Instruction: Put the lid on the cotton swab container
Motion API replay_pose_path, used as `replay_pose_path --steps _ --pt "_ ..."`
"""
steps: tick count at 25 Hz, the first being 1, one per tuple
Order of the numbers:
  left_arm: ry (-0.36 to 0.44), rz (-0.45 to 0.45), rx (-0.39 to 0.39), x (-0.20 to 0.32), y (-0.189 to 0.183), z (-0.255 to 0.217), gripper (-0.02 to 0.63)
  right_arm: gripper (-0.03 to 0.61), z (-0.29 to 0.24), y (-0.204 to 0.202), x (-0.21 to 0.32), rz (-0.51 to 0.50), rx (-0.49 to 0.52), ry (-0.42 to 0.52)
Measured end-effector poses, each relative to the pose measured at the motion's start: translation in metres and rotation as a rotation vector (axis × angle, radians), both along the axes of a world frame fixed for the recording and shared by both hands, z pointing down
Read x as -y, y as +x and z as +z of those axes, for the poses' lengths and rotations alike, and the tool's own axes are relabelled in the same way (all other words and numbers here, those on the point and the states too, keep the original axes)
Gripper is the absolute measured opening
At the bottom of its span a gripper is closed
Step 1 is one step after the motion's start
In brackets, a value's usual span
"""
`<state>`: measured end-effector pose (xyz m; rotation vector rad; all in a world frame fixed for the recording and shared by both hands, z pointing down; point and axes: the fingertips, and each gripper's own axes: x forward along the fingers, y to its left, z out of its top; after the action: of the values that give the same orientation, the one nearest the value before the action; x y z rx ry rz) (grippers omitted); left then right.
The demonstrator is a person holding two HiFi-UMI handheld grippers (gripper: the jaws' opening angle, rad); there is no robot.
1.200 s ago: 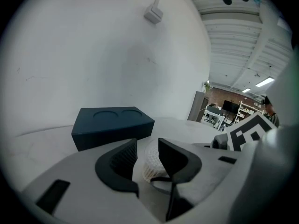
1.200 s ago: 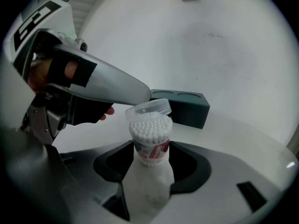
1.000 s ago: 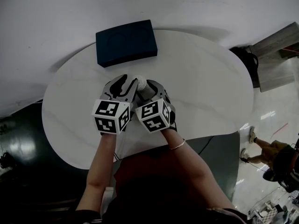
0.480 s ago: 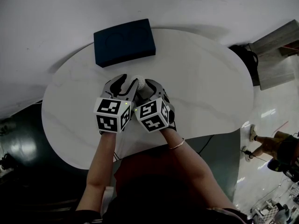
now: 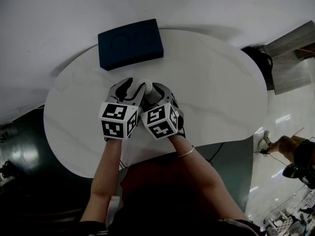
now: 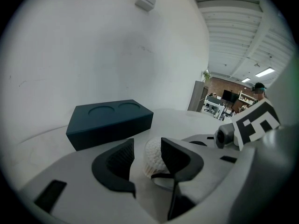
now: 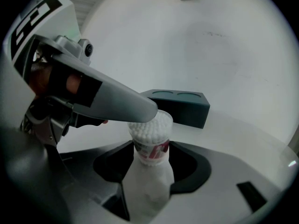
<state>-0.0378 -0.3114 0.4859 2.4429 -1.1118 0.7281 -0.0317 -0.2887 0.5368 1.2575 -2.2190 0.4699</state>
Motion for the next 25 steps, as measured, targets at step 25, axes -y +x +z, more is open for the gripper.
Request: replay_pose_path --steps 25 --pt "0.057 -0.082 -0.074 0.005 -0.012 -0.026 0.158 0.249 -0.018 0.009 -0.009 0.011 0.024 0.047"
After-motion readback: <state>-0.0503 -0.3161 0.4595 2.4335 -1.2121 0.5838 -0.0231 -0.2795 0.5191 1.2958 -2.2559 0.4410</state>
